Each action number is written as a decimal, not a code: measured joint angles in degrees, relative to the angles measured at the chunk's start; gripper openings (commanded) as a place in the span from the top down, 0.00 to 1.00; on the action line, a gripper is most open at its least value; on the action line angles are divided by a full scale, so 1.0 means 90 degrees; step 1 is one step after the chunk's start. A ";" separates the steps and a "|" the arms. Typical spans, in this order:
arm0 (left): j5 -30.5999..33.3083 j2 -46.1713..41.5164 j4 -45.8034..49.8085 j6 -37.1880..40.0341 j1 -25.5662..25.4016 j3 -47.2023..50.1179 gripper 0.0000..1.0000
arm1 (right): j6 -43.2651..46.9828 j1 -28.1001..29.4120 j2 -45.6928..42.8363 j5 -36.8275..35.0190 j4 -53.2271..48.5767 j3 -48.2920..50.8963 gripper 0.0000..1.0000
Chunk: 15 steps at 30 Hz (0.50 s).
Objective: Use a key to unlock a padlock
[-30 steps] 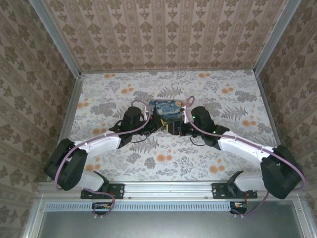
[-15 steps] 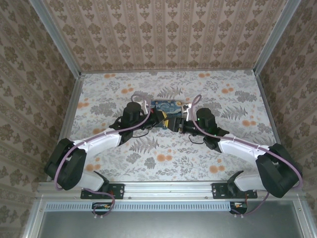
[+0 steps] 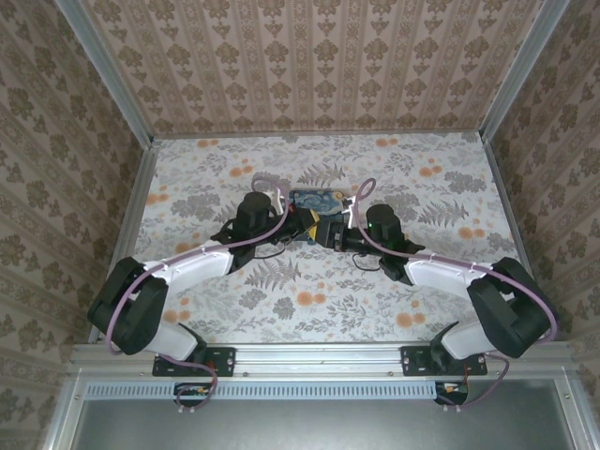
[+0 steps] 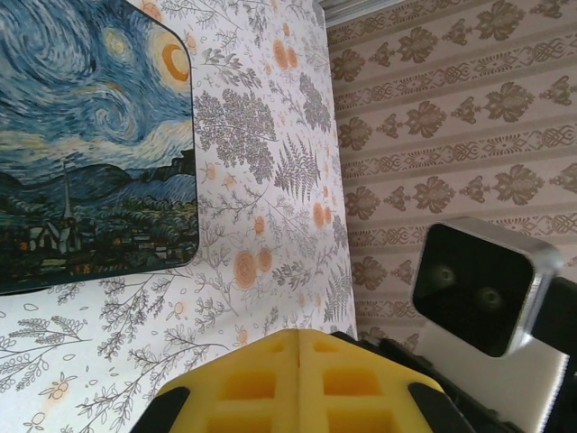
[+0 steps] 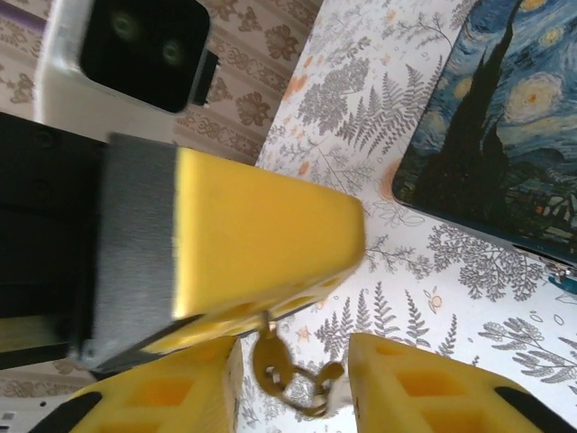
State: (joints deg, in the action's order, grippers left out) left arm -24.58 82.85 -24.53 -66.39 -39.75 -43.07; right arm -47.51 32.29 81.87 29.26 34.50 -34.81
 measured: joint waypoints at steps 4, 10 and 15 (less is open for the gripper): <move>0.0044 0.0078 -0.0002 -0.0005 -0.0002 -0.0015 1.00 | -0.0080 0.0000 0.0044 0.0083 0.0148 -0.0010 0.91; 0.0087 0.0083 0.0034 -0.0002 -0.0005 -0.0061 0.73 | -0.0027 -0.0012 0.0024 0.0087 0.0138 -0.0010 1.00; 0.0078 0.0029 0.0483 0.0012 0.0066 -0.0238 0.35 | 0.0712 -0.0012 -0.0483 -0.0117 -0.0979 -0.0083 1.00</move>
State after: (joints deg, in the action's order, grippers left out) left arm -23.88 83.11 -20.18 -66.28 -39.16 -45.21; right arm -41.10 32.18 77.52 28.21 25.69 -35.55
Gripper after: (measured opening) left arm 0.588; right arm 0.068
